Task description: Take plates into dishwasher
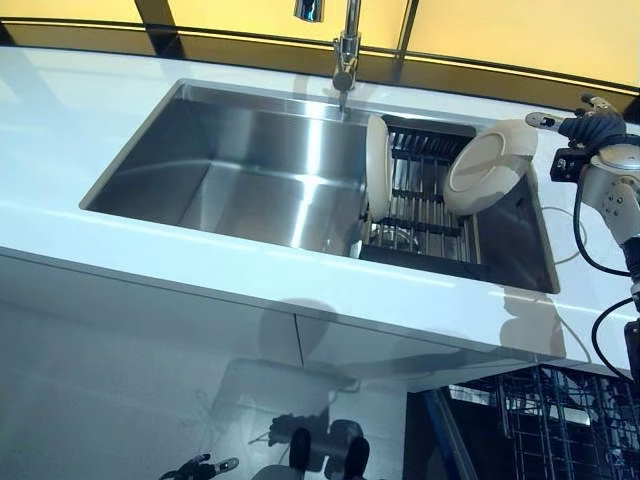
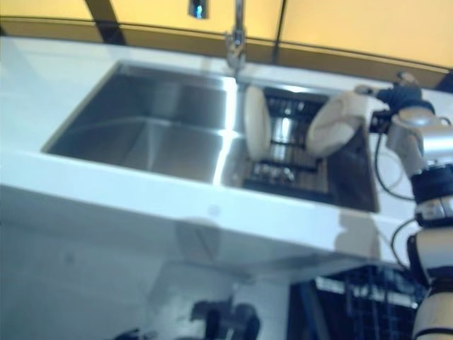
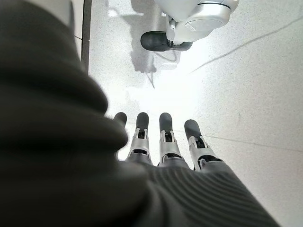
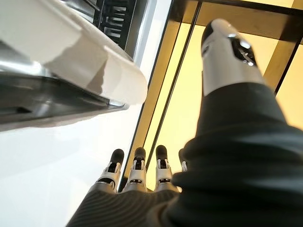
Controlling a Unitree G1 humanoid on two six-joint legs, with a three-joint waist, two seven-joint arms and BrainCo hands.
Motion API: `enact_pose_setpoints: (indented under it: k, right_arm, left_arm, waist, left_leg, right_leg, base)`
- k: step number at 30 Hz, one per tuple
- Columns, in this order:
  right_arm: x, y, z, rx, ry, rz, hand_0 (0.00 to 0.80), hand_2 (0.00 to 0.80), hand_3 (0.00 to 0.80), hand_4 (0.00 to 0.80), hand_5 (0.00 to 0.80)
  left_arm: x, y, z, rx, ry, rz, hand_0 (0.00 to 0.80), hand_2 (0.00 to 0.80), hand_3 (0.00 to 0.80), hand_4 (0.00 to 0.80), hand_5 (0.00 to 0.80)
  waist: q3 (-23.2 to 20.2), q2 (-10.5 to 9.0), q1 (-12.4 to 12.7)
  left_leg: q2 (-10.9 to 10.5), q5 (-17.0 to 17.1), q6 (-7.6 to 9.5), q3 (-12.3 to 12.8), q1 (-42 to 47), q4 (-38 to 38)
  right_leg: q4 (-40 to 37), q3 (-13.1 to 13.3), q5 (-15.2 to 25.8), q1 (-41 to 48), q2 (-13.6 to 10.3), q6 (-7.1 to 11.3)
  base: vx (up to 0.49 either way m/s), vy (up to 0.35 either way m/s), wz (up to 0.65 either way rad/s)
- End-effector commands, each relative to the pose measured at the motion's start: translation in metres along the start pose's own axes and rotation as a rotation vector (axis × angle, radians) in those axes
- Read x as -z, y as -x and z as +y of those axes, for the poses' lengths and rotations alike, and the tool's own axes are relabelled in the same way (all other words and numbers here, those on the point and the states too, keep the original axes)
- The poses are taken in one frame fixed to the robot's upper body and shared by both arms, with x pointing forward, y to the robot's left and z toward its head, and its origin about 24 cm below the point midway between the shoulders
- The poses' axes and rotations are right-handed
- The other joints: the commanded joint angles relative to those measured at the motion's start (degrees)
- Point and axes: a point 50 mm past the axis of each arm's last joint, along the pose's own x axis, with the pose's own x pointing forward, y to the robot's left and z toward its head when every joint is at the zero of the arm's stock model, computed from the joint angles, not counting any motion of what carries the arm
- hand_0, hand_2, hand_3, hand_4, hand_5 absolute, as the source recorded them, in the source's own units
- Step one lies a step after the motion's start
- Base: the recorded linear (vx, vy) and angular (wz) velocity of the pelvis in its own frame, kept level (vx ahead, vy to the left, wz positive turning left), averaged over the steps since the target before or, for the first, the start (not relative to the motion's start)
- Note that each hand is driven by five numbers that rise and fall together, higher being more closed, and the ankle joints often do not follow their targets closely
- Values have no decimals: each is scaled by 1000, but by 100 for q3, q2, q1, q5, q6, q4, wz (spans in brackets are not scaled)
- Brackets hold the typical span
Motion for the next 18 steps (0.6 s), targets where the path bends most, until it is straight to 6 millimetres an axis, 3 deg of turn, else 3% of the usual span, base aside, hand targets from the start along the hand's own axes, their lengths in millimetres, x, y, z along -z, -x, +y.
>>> enact_pose_setpoints:
  k: [1, 18]
  right_arm:
    - [-25, 3, -7, -18, 21, -76, 0, 0, 0, 0, 0]
    - [-1, -1, 7, -120, 4, 21, 0, 0, 0, 0, 0]
  left_arm:
    - [10, 1, 7, -15, -49, 36, 0, 0, 0, 0, 0]
    - [8, 1, 5, -11, -42, 25, 0, 0, 0, 0, 0]
  waist:
    - [-261, -86, 18]
    - [-182, -89, 35]
  left_leg:
    - [224, -385, -297, 180, -67, -23]
    - [225, -378, -304, 170, -80, -23]
  right_leg:
    - [0, -101, -398, 207, -298, 489]
    - [0, -107, -394, 199, -285, 464]
  base:
    - [0, 0, 0]
    - [0, 0, 0]
